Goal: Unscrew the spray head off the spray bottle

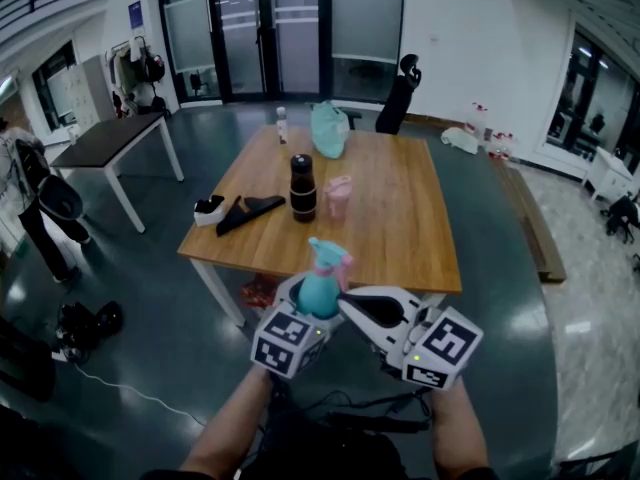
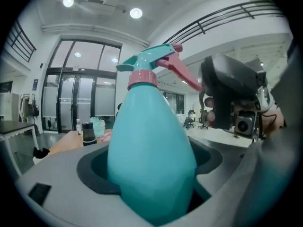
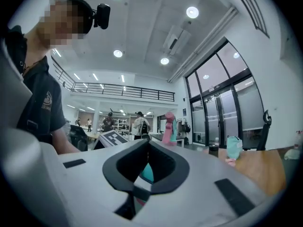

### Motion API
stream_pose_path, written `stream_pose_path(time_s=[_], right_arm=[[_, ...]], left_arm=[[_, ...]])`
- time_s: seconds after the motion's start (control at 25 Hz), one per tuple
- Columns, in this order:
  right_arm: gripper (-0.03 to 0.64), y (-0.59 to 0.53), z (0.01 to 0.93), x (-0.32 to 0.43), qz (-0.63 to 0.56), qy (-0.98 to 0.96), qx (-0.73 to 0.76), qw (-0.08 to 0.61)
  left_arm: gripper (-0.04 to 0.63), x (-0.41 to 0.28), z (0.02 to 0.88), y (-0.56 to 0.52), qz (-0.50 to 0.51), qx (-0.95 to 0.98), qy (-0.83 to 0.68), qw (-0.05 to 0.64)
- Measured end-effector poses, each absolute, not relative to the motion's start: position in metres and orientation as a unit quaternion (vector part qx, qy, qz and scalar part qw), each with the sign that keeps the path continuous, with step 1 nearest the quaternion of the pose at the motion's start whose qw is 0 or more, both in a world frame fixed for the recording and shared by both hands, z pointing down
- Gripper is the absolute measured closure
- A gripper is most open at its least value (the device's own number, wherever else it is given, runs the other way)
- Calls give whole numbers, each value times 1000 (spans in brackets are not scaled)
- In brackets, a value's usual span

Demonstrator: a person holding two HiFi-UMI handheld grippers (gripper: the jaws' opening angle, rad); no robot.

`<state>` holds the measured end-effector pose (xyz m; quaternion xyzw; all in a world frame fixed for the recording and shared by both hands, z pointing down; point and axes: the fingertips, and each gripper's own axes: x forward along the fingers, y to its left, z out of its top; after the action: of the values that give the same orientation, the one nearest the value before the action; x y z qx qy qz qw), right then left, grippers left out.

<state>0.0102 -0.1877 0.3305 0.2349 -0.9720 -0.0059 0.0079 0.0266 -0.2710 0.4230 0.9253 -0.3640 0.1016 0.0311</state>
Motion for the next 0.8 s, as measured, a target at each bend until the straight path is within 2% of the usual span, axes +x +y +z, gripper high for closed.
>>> stream_pose_path(time_s=[0.48,0.64,0.8], right_arm=[[603,-210,332,12,7,-950,314,10],[508,-211,332,5,13,-945,326,12],[507,-217,334,5,21,-939,344,11]], left_arm=[[158,29,416,-259,86,932,-351,18],[158,30,416,-255,84,933,-351,12],[158,34,416,-253,86,932,-352,5]])
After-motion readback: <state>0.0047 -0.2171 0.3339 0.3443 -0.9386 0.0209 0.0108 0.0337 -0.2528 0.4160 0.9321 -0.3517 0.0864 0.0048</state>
